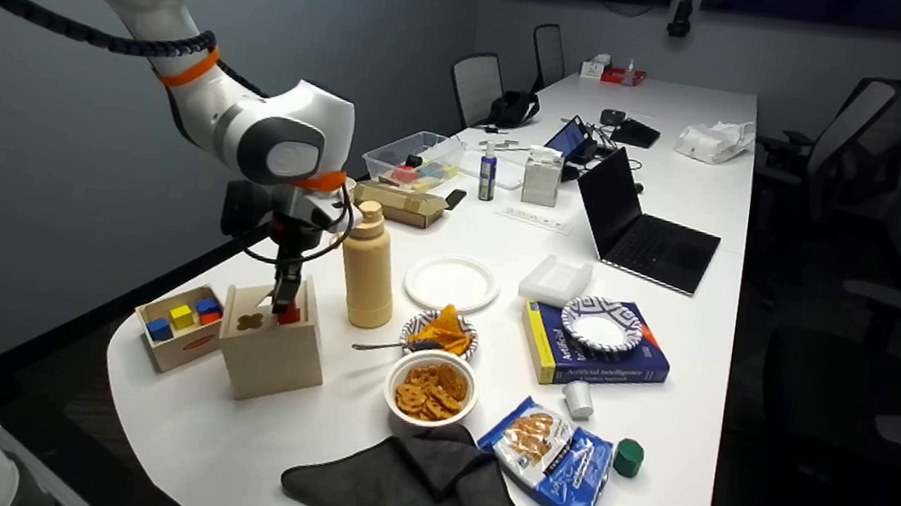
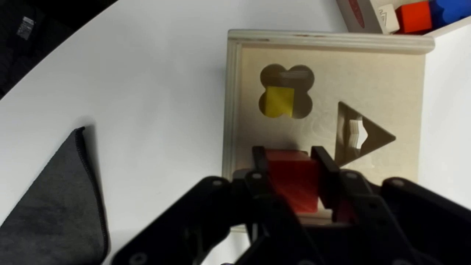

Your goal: Close the cube-shaped wooden object, then place the orange cube and blue cube in it

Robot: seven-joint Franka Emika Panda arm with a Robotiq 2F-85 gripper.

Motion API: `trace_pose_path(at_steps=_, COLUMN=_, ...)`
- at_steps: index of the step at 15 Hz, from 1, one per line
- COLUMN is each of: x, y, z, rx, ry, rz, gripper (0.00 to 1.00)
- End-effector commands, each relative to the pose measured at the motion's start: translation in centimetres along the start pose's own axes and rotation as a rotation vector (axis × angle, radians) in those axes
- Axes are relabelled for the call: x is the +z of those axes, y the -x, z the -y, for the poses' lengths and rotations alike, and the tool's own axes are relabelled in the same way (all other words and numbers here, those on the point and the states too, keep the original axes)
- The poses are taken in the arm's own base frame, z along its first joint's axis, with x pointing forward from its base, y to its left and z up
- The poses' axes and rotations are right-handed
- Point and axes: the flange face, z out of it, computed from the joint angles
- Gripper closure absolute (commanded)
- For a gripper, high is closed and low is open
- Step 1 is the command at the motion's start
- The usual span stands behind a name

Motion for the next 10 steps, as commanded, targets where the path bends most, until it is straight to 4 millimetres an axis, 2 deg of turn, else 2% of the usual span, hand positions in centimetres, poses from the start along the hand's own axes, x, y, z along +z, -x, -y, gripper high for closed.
trace_pose_path(at_steps=1, x=0.3, y=0.5, z=-0.2, rx=0.034, ry=-0.02, rz=-0.002, gripper=0.92)
trace_pose_path(at_steps=2, x=0.4, y=0.4, z=-0.1, rx=0.041, ry=-0.027, rz=-0.003, gripper=0.42)
trace_pose_path(at_steps=4, x=0.3, y=0.5, z=-0.2, rx=0.049, ry=-0.047, rz=-0.007, gripper=0.36)
trace_pose_path(at_steps=8, x=-0.1, y=1.6, z=0.5, rx=0.033, ry=-0.051, rz=-0.022, gripper=0.05)
trace_pose_path(at_steps=9, x=0.0, y=2.1, z=1.0, rx=0.015, ry=-0.044, rz=-0.022, gripper=0.0)
trace_pose_path(at_steps=10, x=0.2, y=2.8, z=1.6, rx=-0.005, ry=-0.038, rz=-0.021, gripper=0.0)
